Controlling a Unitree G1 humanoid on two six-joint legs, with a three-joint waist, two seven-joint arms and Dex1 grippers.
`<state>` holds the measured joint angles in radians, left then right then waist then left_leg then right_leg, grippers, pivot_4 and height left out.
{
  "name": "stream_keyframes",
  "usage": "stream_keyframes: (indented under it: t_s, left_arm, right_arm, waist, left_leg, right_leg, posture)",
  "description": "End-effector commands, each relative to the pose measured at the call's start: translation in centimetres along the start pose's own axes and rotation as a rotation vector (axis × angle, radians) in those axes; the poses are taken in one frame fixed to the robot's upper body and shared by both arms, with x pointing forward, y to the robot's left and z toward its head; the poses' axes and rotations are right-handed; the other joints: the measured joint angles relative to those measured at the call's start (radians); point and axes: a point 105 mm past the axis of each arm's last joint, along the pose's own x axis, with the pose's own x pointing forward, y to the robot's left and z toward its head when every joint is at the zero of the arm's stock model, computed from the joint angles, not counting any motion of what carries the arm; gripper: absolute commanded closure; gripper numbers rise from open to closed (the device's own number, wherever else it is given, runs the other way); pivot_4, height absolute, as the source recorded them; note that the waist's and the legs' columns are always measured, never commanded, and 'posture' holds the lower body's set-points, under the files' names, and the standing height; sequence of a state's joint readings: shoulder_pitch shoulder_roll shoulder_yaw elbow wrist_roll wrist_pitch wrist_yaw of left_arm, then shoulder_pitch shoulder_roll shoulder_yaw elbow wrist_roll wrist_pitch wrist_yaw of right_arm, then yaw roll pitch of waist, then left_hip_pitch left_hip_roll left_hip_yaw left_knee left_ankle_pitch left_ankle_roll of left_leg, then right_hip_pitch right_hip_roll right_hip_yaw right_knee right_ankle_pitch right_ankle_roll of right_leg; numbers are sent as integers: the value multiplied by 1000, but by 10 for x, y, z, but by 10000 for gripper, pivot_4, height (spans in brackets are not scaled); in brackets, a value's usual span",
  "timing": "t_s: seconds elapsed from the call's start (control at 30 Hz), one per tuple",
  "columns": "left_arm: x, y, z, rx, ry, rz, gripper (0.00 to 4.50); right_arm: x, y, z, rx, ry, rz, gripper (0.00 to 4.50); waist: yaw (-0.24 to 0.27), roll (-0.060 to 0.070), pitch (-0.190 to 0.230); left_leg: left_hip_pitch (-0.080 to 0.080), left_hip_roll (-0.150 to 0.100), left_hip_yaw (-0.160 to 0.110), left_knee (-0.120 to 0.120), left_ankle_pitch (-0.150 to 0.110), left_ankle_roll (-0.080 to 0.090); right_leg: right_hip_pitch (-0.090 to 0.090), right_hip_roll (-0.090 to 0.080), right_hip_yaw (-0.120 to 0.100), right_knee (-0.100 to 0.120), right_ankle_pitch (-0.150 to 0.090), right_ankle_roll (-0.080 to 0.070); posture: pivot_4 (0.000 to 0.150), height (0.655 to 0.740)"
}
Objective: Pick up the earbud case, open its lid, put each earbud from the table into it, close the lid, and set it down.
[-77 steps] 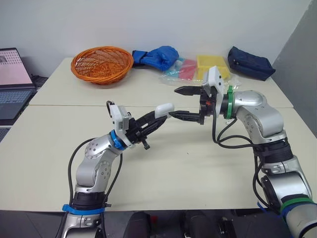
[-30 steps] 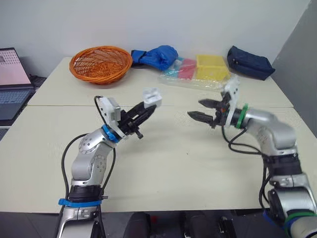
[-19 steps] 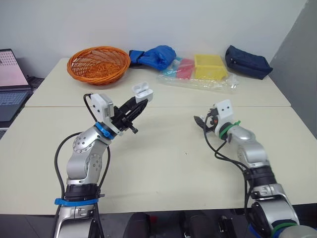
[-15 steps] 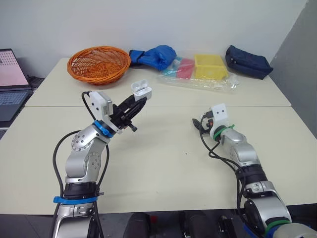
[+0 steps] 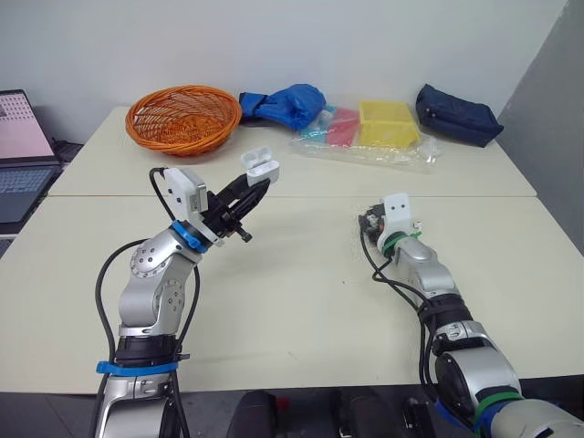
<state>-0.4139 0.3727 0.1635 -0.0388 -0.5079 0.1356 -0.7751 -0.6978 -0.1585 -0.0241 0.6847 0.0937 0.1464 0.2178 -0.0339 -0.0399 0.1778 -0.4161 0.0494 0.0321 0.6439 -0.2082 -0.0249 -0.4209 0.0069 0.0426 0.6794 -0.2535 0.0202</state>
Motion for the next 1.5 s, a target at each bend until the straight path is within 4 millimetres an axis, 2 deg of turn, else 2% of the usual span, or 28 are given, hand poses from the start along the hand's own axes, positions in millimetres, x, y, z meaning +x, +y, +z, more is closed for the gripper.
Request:
stream_keyframes:
  t_s: [0.03,0.07,0.23,0.33,0.4,0.43,0.5,0.57,0.6,0.67,0.77,0.87,1.0,1.33,1.5]
  left_arm:
    - [1,-1,18,58,-47,-13,37377]
    - [1,-2,18,57,-48,-13,37377]
    - [1,-3,17,54,-49,-10,37377]
    - [-1,-5,17,52,-49,-9,37377]
    - [-4,-6,16,50,-47,-6,37377]
    - [-5,-6,16,49,-46,-4,37377]
    - [-8,-8,13,44,-40,-4,37377]
    - [-11,-9,9,37,-36,-2,37377]
    - [-12,-10,8,34,-36,-2,37377]
    - [-12,-11,6,31,-37,-2,37377]
    - [-12,-17,2,40,-40,-13,37377]
    - [-10,-21,1,37,-68,-5,37377]
    - [-2,-29,3,45,-97,-11,37377]
    - [-2,-35,3,44,-95,-12,37377]
    - [-2,-34,5,45,-92,-15,37377]
  right_arm:
    - [0,-11,-4,0,15,-36,39427]
    - [0,-13,-5,11,19,-47,41021]
    - [-5,-18,-3,2,9,-28,40883]
    - [-16,-17,1,-16,9,48,40883]
    - [-41,-4,20,-146,4,276,40883]
    - [-50,2,23,-183,14,343,40883]
    - [-83,3,30,-305,72,524,40883]
    - [-124,-11,26,-442,214,676,40883]
    - [-138,-23,24,-512,277,707,40883]
    - [-152,-35,23,-583,343,737,40883]
    - [-170,-76,15,-700,535,717,40883]
    - [-175,-107,13,-772,641,655,40883]
    - [-176,-133,4,-833,730,611,40883]
    - [-190,-155,-9,-890,862,615,40883]
    - [-190,-155,-13,-885,869,626,40883]
  waist:
    - [1,0,0]
    - [1,0,0]
    - [3,0,0]
    - [6,0,0]
    - [9,1,0]
    - [10,1,1]
    - [8,4,2]
    - [7,4,2]
    - [7,4,3]
    - [6,3,2]
    - [1,3,2]
    - [1,3,2]
    - [2,3,2]
    - [4,3,2]
    - [4,3,2]
  left_leg:
    - [0,0,0,0,0,0]
    - [0,0,0,0,0,0]
    - [0,0,0,1,0,0]
    - [-1,0,-1,0,0,0]
    - [-2,0,-1,-1,0,0]
    - [-3,-1,-2,-1,0,0]
    - [-4,-1,-1,-2,0,0]
    - [-3,-2,-1,-3,-1,0]
    - [-3,-2,-1,-3,-1,1]
    - [-2,-3,0,-3,-1,1]
    - [0,-3,0,-2,-1,1]
    - [1,-3,1,-1,-1,1]
    - [1,-3,2,1,-1,1]
    - [0,-3,2,-1,-1,1]
    - [0,-4,2,1,-1,1]
  right_leg:
    - [0,0,0,0,0,0]
    - [0,0,0,0,0,0]
    - [1,0,0,0,0,0]
    - [1,-1,0,-1,0,0]
    - [0,-1,0,-2,0,1]
    - [0,-2,0,-3,-1,1]
    - [-1,-5,0,-3,-2,2]
    - [-1,-6,-1,-4,-3,4]
    - [0,-6,-2,-5,-3,5]
    - [1,-6,-2,-6,-3,5]
    - [1,-5,-2,-5,-3,3]
    - [1,-5,-1,-3,-3,1]
    - [1,-5,0,-3,-2,2]
    - [0,-4,-1,-3,-2,4]
    - [1,-5,0,-3,-2,4]
  posture:
    - [1500,7400]
    - [1500,7400]
    - [1500,7400]
    - [1500,7400]
    - [1500,7400]
    - [1500,7400]
    - [1500,7400]
    - [1500,7400]
    - [1500,7400]
    - [1500,7400]
    - [1500,7400]
    - [1500,7400]
    - [1500,7400]
    - [1500,7400]
    - [1500,7400]
